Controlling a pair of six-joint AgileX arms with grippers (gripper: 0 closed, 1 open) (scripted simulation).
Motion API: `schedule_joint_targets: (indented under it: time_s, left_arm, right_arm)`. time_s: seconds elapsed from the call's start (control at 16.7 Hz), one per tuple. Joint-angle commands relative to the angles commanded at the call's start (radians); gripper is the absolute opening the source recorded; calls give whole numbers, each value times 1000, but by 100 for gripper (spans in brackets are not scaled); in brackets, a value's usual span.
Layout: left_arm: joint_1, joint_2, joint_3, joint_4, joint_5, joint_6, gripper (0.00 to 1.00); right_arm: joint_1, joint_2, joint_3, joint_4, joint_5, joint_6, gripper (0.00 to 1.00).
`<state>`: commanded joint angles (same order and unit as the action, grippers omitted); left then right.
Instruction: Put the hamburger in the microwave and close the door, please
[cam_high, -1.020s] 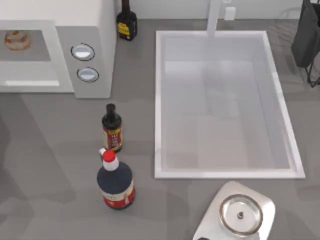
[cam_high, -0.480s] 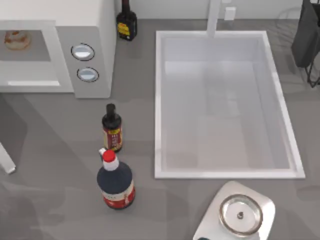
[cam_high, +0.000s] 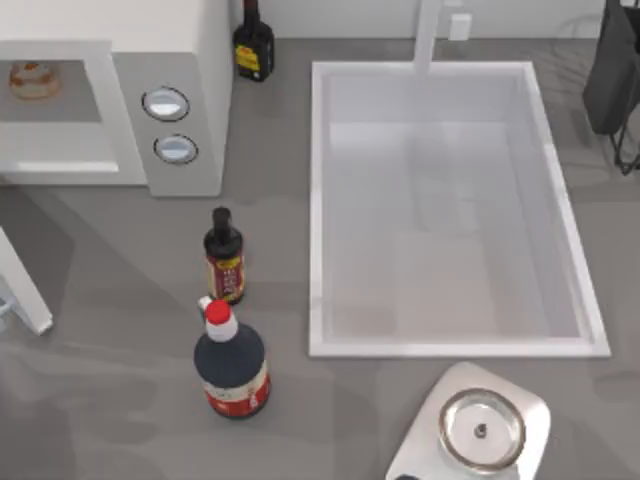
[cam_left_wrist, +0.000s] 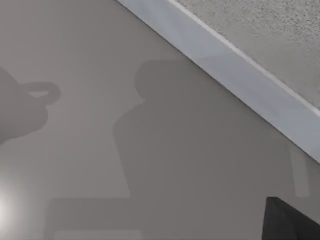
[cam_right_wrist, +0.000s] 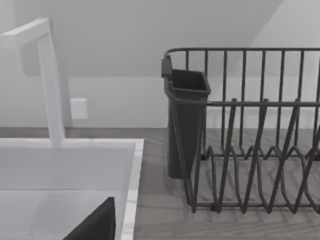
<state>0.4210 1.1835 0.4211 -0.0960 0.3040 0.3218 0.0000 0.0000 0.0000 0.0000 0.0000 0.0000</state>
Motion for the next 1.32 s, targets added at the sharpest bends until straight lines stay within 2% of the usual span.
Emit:
schedule_joint_targets:
  time_s: [0.3,0.48,0.96,1.32]
  left_arm:
    - [-300,-82,-57,1,-183,-202,0]
    - [-406,-132,-80,8,-269,-296,0]
    - [-420,-100,-52,29,-283,-313,0]
    - [-429,215,117,148,-284,-313,0]
  right_arm:
    - [0,0,0,0,0,0,100]
    - [0,0,0,0,0,0,100]
    - [0,0,0,0,0,0,100]
    - [0,0,0,0,0,0,100]
